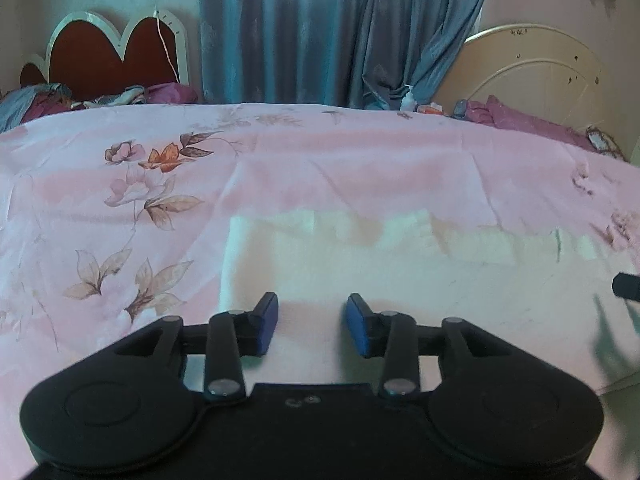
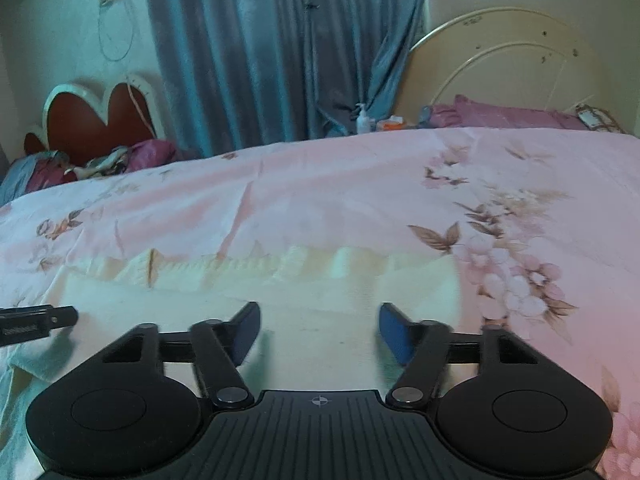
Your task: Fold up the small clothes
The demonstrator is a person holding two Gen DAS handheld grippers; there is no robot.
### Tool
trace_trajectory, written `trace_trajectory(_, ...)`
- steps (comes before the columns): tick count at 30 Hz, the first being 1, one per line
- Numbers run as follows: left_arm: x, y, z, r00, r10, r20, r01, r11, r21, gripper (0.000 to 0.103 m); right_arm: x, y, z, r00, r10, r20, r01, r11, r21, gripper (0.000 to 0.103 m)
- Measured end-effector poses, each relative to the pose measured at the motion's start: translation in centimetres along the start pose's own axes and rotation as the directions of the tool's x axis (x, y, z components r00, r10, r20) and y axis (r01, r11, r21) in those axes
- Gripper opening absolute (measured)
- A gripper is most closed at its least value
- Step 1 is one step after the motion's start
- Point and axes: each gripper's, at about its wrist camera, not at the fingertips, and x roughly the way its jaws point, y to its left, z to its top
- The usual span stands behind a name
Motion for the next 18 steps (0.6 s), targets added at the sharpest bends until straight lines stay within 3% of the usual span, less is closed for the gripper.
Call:
trace_trajectory(1,0.1,0.0,0.0,1.000,0.005,0.001,-0.005,1.000,0.006,0.040,0.4,0.1,0.1,1.000,-0.001,-0.009,0.001,1.000,-0.002,0.037)
trace_trajectory(6,0.4,0.0,0.1,1.000,0.018,-0.003,-0.018,1.000,0.007,0.043,1.7,0.4,0.0,0.999,0.001,-0.042,-0.002,1.000,-0.030,0.036)
trace_trajectory(10,0.5,0.3,0.1,1.000,0.012,-0.009,-0.012,1.000,-0.001,0.045,2.7,-0.1,-0.6,0.997,-0.060,-0.056,0.055,0.994,-0.091,0.036)
trace_trajectory(15,0.5,0.5,0.2,1.000,0.007,-0.016,-0.007,1.000,-0.006,0.045,2.0,-1.5,-0.4,0.994,-0.091,-0.056,0.089,0.995,-0.041,0.036)
trace_trajectory(18,0.0,0.3,0.1,1.000,0.014,-0.016,-0.014,1.000,-0.001,0.044,0.2,-1.5,-0.6,0.999,-0.037,-0.026,0.037,0.999,-0.017,0.036)
